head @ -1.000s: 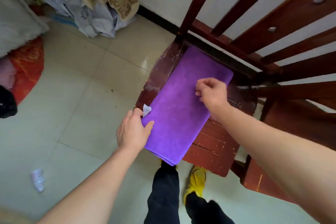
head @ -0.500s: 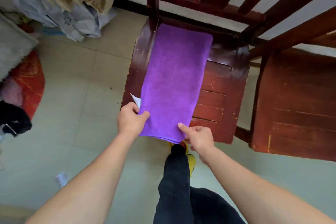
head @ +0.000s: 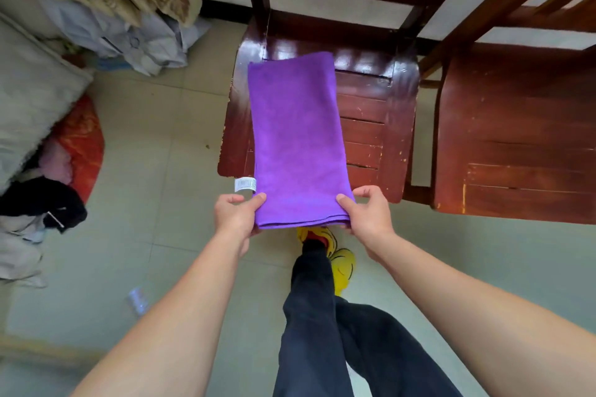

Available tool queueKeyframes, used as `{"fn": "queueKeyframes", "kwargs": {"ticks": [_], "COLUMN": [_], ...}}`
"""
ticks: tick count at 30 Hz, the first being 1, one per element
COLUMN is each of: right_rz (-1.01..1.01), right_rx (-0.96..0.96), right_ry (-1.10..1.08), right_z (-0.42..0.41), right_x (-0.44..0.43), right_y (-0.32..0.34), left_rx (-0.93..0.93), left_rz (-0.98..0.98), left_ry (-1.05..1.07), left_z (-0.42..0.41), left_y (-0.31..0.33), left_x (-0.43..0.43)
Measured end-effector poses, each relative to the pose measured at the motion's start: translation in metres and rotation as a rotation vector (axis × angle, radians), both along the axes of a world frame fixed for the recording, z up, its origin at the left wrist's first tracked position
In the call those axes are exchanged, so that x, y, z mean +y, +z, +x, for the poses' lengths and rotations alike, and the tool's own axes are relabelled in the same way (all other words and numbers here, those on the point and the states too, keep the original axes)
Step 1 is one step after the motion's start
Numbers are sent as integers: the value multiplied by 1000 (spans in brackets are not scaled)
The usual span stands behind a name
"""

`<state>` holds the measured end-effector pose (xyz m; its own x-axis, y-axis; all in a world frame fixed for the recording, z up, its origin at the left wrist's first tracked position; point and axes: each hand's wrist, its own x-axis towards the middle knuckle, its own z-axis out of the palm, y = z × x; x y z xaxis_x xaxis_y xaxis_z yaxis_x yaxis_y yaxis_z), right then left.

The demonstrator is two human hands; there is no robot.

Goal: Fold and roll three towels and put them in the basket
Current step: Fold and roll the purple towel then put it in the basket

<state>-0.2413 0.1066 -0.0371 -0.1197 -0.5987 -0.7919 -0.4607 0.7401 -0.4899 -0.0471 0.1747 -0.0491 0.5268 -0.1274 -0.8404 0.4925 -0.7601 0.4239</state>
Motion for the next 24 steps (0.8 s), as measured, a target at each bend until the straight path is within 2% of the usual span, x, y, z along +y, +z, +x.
{"fn": "queueKeyframes", "kwargs": {"ticks": [3,6,10,13,21,24], "right_rz": [-13,45,252,297,340,293], "right_rx": [-68,-173,-475,-597,-561,-490], "right_ry": [-21,-57,-261,-350,-422,-414], "right_z": [-5,-2,13,29,81,91], "right_x": [-12,-36,-87,-124,-207,-222], "right_y": [23,40,49,42,-6,-16], "left_rx": [-22,92,287,380,469,402], "left_rz": [34,-8,-82,-147,-149,-121], "left_ry": [0,35,129,185,285,301], "left_z": [-4,5,32,51,94,100], "left_y": [17,35,52,54,4,-5], "left_x": [-2,-20,-55,-85,-175,-197]}}
